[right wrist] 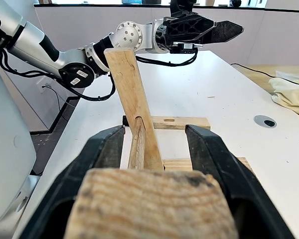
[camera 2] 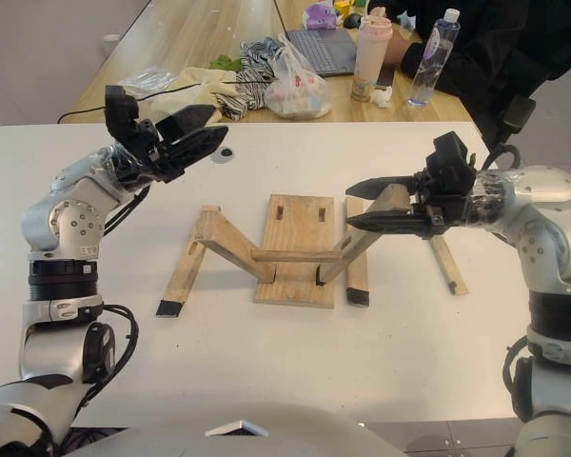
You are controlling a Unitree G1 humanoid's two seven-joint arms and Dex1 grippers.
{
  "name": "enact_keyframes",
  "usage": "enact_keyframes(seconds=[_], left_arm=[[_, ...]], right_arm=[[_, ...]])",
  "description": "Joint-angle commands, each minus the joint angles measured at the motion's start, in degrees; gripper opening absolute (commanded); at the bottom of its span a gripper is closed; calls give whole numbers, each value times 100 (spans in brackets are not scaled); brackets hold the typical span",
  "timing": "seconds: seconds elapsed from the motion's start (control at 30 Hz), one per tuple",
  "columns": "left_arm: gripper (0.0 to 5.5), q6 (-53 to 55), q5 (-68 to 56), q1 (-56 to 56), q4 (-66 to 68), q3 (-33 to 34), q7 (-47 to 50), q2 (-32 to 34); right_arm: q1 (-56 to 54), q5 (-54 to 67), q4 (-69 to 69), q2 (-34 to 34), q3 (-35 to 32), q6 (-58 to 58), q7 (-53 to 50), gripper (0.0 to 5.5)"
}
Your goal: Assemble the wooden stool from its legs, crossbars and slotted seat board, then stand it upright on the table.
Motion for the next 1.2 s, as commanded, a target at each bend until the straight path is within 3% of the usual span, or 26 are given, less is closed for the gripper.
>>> enact_keyframes(seconds=[0.03, 0.2, 0.37, 0.5, 0.7, 1.2], left_arm=[[347, 684, 28, -404, -1053, -687, -602, 783], [347, 2307, 222, -1755, -1809, -1812, -825, 1652], [347, 3449, 192, -2535, -2328, -2923, -953, 1731], [347, 3498, 727, -2746, -2182, -3829, -795, 1589], [347, 3065, 1096, -2421, -1874, -4272, -704, 1217], [347, 3036, 1335, -1892, -1410, -4647, -528, 686]], right_arm=[[186, -228, -80, -68, 272, 99, -144, 202], [323, -261, -215, -145, 282, -4, -155, 202], [418, -360, -268, -133, 362, -146, -223, 202], [407, -368, -295, -131, 445, -212, -241, 202], [410, -355, -362, -179, 484, -307, -141, 202], [204, -556, -485, -42, 956, -558, -130, 202]])
